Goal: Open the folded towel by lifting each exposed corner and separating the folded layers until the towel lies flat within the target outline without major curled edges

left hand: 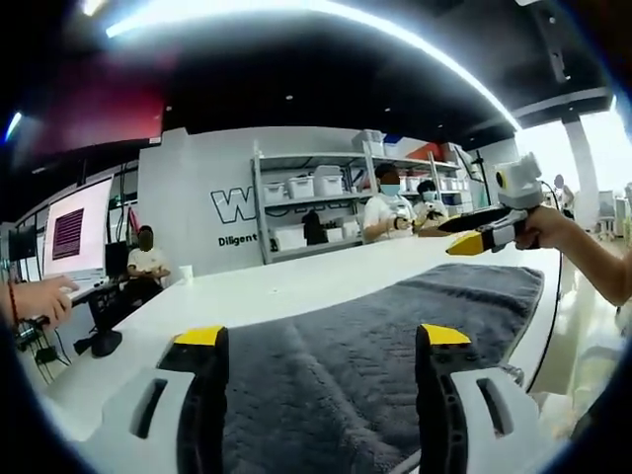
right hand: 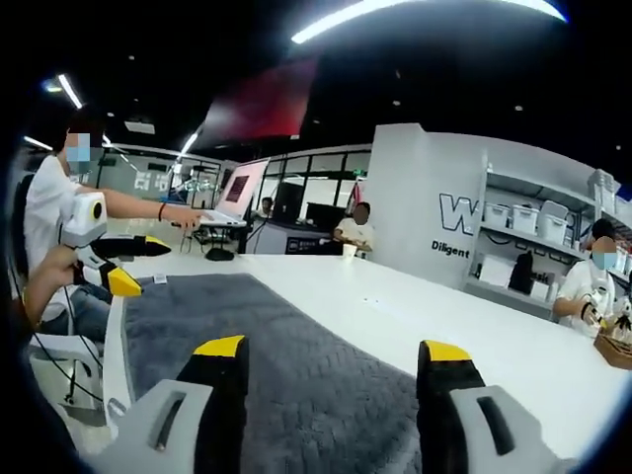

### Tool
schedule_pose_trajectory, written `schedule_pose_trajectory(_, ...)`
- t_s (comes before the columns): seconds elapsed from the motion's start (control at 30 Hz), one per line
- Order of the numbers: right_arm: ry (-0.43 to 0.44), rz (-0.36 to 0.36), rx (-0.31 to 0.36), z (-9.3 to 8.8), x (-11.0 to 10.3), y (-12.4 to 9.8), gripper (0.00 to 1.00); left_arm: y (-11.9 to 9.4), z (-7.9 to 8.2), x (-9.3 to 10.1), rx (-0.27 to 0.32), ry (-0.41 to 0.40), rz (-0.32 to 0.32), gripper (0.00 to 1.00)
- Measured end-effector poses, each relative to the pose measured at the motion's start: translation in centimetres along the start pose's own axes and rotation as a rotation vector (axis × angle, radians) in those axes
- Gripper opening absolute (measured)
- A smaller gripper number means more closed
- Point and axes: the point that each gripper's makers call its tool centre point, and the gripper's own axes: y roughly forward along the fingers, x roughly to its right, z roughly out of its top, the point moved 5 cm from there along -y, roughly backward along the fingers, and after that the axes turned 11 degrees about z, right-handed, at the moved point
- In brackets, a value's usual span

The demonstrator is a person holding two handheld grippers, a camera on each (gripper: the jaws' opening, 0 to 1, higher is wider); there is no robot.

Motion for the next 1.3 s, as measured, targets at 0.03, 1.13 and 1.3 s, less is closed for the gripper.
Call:
schedule_pose_trajectory(0.03,-0.001,-0.001,0.0,-0.1,-0.1,-0.2,0.69,0.0,0.0,0.0,0.001,0.0,0.0,0.76)
schedule_pose_trajectory(1.13,0.082,-0.054,-0.042,-5.0,-4.8,-6.4,0.82,-2.4,-0.3,2.2,0.017,-0.003,-0.047,0.77)
schedule_pose_trajectory(1.3,0.084,-0.053,-0.036,-5.1,-5.5,-6.8,0.84,-3.1,-0.3,1.9,0.016,0.004,-0.034,0.78)
